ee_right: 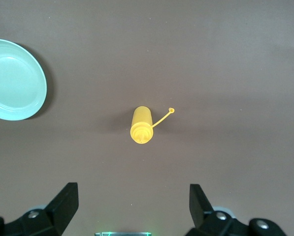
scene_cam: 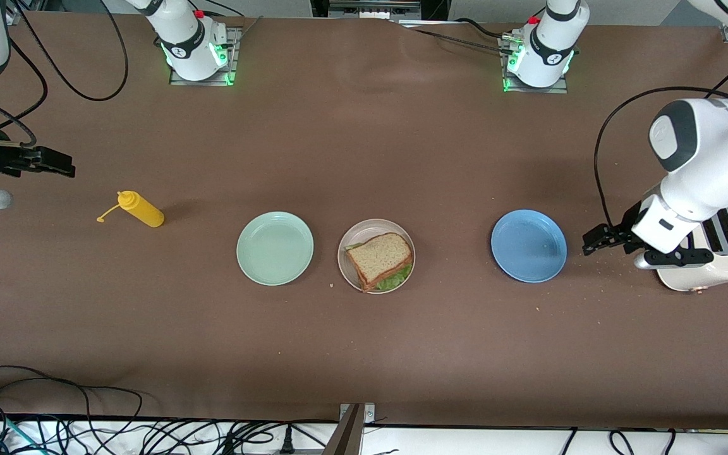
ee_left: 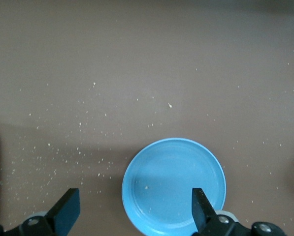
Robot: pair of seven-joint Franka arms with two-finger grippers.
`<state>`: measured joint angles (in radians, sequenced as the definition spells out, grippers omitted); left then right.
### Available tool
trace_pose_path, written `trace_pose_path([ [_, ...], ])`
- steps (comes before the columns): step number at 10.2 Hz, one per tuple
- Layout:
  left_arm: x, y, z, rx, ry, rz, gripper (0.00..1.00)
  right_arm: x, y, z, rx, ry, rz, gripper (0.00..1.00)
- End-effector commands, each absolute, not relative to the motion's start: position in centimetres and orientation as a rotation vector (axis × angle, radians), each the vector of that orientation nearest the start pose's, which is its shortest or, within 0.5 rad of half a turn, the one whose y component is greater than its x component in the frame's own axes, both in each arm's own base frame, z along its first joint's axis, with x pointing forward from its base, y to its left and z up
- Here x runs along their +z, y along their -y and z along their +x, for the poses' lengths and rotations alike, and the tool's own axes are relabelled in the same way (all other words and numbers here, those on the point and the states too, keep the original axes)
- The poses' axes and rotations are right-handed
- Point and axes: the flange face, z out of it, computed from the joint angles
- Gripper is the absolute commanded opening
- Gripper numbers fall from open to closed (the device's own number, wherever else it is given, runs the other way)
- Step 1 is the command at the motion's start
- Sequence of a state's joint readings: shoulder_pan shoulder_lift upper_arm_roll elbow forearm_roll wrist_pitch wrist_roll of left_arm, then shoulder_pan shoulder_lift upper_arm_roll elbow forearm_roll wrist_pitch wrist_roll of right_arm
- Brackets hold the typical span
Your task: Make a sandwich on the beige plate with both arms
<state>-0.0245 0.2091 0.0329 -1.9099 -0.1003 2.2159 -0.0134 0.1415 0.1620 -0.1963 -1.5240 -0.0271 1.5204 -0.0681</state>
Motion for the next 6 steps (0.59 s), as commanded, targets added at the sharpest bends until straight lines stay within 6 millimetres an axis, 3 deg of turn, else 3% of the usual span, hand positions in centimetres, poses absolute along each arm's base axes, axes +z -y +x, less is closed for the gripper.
trace_pose_path([
  [1, 42.3, -0.7, 60.1, -0.141, 0.109, -3.174, 1.0, 55.7, 3.1, 58.1, 0.242, 0.014, -3.182, 1.0],
  [3, 44.1, -1.1, 59.7, -0.113, 0.111, -3.181, 1.0, 55.3, 2.5, 58.6, 0.241, 0.02, -3.187, 1.0],
  [6, 46.6, -1.3, 58.3, 0.087, 0.109, -3.184, 1.0, 55.2, 2.6, 58.6, 0.241, 0.015, -3.186, 1.0],
])
